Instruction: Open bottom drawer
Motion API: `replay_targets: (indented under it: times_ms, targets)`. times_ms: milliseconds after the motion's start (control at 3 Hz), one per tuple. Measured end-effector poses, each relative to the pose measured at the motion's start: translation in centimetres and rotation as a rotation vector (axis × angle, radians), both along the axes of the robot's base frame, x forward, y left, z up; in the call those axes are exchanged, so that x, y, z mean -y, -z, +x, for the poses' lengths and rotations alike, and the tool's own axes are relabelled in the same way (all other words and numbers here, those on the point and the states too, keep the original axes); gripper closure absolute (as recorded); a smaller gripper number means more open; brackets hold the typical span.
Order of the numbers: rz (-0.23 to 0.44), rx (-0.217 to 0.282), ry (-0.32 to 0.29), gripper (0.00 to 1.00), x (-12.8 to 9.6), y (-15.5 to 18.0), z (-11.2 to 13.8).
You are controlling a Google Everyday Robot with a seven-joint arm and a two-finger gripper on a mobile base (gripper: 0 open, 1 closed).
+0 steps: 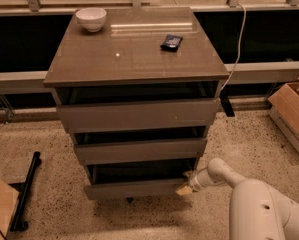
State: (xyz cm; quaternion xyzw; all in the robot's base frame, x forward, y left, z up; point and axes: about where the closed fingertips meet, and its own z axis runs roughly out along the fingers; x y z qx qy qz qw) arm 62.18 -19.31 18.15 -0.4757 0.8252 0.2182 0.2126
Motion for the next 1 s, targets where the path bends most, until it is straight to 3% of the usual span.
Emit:
replay_targets:
  times_ms: [667,1000]
  targets:
    - [0.000,0.000,0.000,1.00,0.00,-0.37,0.00]
    - [0.000,0.000,0.000,0.00,0.00,-0.53,0.00]
